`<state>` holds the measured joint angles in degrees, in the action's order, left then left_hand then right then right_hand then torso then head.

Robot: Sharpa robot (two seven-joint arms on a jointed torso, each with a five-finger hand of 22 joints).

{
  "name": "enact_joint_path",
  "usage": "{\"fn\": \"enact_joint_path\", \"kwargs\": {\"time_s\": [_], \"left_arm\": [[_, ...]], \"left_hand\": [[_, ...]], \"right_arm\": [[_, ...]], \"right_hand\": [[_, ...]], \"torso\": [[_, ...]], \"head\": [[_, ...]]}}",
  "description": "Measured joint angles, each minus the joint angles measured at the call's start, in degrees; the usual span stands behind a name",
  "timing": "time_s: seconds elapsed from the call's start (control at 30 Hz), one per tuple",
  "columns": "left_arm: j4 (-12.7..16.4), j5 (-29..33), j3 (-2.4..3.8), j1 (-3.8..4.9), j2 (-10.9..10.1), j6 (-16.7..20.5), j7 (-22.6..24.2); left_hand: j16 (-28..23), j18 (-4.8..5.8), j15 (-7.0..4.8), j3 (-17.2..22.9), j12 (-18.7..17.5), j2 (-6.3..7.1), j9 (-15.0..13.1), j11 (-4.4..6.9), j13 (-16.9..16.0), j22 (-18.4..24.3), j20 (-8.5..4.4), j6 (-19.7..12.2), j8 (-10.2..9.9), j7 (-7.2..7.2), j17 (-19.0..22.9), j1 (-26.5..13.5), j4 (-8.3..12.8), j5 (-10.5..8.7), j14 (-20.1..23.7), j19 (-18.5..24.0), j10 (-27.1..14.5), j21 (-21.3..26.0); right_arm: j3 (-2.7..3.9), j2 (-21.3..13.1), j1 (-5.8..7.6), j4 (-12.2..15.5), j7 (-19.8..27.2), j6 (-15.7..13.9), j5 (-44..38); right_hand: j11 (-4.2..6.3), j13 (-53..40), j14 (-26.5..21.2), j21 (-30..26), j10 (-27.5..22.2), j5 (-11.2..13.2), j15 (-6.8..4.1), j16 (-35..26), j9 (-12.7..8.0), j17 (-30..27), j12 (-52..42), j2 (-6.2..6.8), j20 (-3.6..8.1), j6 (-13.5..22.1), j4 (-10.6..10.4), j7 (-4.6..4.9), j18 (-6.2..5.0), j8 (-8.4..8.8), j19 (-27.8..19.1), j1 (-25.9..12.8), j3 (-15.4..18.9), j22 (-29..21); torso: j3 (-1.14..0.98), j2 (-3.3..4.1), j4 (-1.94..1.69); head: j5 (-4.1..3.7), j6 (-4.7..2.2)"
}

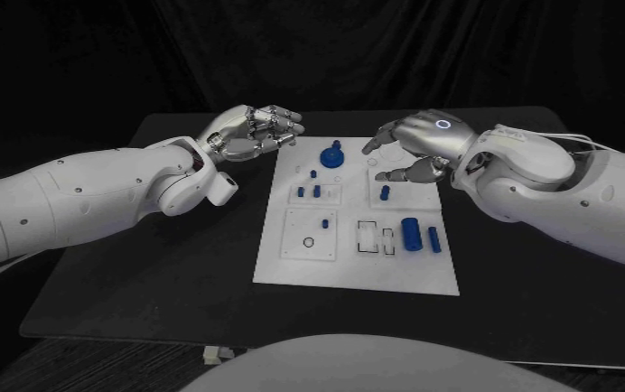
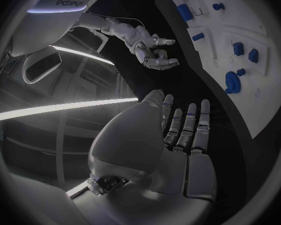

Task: Assemble the parts on the task board

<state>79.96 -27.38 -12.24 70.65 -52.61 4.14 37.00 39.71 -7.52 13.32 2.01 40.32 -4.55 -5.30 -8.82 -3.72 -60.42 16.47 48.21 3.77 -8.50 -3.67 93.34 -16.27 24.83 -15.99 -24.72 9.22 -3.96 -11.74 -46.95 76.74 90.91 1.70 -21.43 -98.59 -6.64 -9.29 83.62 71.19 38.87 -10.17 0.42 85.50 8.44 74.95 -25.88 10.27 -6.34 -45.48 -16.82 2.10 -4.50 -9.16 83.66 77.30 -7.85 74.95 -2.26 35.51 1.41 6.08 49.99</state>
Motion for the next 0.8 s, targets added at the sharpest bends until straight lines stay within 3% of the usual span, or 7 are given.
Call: {"fn": "enact_joint_path", "kwargs": {"time_s": [0.07, 0.2, 0.37, 0.47, 0.6, 0.77, 0.8], "left_arm": [[0.00, 0.00, 0.00, -0.01, 0.03, 0.02, 0.13], [0.04, 0.00, 0.00, -0.01, 0.15, 0.07, 0.45], [0.20, 0.00, 0.00, -0.02, 0.17, 0.13, 0.85], [0.26, 0.00, 0.00, -0.02, 0.17, 0.15, 1.05], [0.26, 0.00, 0.00, -0.03, 0.11, 0.19, 1.25], [0.36, 0.00, 0.00, -0.03, 0.04, 0.23, 1.42], [0.38, 0.00, 0.00, -0.03, 0.04, 0.23, 1.45]], "left_hand": [[0.00, 0.00, 0.00, 0.16, 0.00, -0.23, 0.00, 0.00, 0.00, 0.00, 0.00, 0.00, 0.00, 0.00, 0.00, 0.23, 0.16, 0.19, 0.00, 0.00, 0.00, 0.00], [0.00, 0.00, 0.00, 0.16, 0.00, -0.22, 0.00, 0.00, 0.00, 0.00, 0.00, 0.00, 0.00, 0.00, 0.00, 0.22, 0.16, 0.19, 0.00, 0.00, 0.00, 0.00], [0.22, 0.00, 0.00, 0.32, 0.23, 0.08, 0.00, 0.00, 0.00, 0.00, 0.00, 0.00, 0.00, 0.00, 0.00, 0.53, -0.01, 0.57, 0.00, 0.00, 0.00, 0.00], [0.22, -0.01, 0.00, 0.32, 0.23, 0.08, 0.00, 0.00, 0.00, 0.00, 0.00, 0.00, 0.00, 0.00, 0.00, 0.53, -0.01, 0.85, 0.00, 0.00, 0.00, 0.00], [0.22, 0.00, 0.00, 0.32, 0.23, 0.08, 0.00, 0.00, 0.00, 0.00, 0.00, 0.00, 0.00, 0.00, 0.00, 0.53, -0.01, 0.85, 0.00, 0.00, 0.00, 0.00], [0.22, 0.00, 0.00, 0.32, 0.23, 0.08, 0.00, 0.00, 0.00, 0.00, 0.00, 0.00, 0.00, 0.00, 0.00, 0.53, -0.01, 0.85, 0.00, 0.00, 0.00, 0.00], [0.22, -0.01, 0.00, 0.32, 0.23, 0.08, 0.00, 0.00, 0.00, 0.00, 0.00, 0.00, 0.00, 0.00, 0.00, 0.53, -0.01, 0.85, 0.00, 0.00, 0.00, 0.00]], "right_arm": [[-0.04, -1.11, 0.24, -0.29, -0.56, -1.01, 1.19], [-0.04, -1.90, 0.44, -1.67, -2.14, -1.51, 2.13], [-0.05, -1.77, 0.42, -3.41, -3.78, -0.71, 2.21], [-0.05, -1.30, 0.25, -4.28, -4.24, 0.19, 2.09], [-0.05, -0.06, -0.46, -5.28, -4.47, 1.79, 1.89], [-0.05, 1.83, -1.88, -6.50, -4.40, 3.73, 1.66], [-0.05, 2.18, -2.15, -6.80, -4.36, 4.11, 1.62]], "right_hand": [[-0.42, 1.05, 0.21, 0.70, 0.15, 0.00, 0.21, 0.18, -0.21, 0.00, 1.04, 1.08, -0.10, -0.52, -0.19, -0.74, 0.01, 0.03, 0.08, -1.08, 0.60, 0.00], [-0.41, 2.90, 0.21, 0.73, 2.03, 1.20, 0.21, 0.18, 0.07, 0.00, 2.52, 2.72, -0.10, -4.24, -0.32, 0.07, 0.01, -0.36, 0.08, -2.71, 1.94, 0.00], [0.28, 3.72, 0.21, 0.73, 6.26, 3.58, 0.21, 0.18, 0.40, -0.01, 2.53, 3.78, -0.10, -6.60, -0.30, 0.00, 0.01, -0.37, 0.08, -6.64, 3.06, -0.01], [0.70, 3.93, 0.21, 0.73, 8.70, 3.06, 0.21, 0.18, 0.44, -0.01, 2.53, 3.42, -0.10, -6.87, -0.22, 0.05, 0.01, 0.00, 0.08, -6.57, 2.55, -0.01], [1.23, 3.91, 0.21, 0.73, 11.68, 0.05, 0.20, 0.18, 0.44, -0.01, 2.52, 0.87, -0.10, -7.07, 0.15, 0.24, 0.01, 0.81, 0.08, -3.97, 0.63, -0.01], [1.76, 3.51, 0.43, 0.73, 13.58, -1.58, -0.01, 0.18, 0.44, -0.01, 2.53, 0.21, 0.11, -7.04, 0.54, 0.27, 0.01, 1.47, 0.29, -2.21, 0.25, -0.02], [1.81, 3.42, 0.43, 0.73, 13.92, -1.46, -0.01, 0.18, 0.42, -0.01, 2.53, 0.42, 0.10, -6.58, 0.54, 0.73, 0.01, 1.98, 0.28, -2.03, 0.25, -0.02]], "torso": [[0.00, 0.00, 0.00], [0.00, 0.00, 0.01], [0.00, 0.01, 0.01], [0.00, 0.01, 0.01], [-0.01, 0.04, -0.01], [-0.01, 0.04, -0.03], [-0.01, 0.04, -0.03]], "head": [[-0.05, 0.00], [-0.38, 0.00], [-0.87, 0.00], [-0.98, 0.00], [-1.16, 0.00], [-1.15, 0.00], [-1.13, 0.00]]}}
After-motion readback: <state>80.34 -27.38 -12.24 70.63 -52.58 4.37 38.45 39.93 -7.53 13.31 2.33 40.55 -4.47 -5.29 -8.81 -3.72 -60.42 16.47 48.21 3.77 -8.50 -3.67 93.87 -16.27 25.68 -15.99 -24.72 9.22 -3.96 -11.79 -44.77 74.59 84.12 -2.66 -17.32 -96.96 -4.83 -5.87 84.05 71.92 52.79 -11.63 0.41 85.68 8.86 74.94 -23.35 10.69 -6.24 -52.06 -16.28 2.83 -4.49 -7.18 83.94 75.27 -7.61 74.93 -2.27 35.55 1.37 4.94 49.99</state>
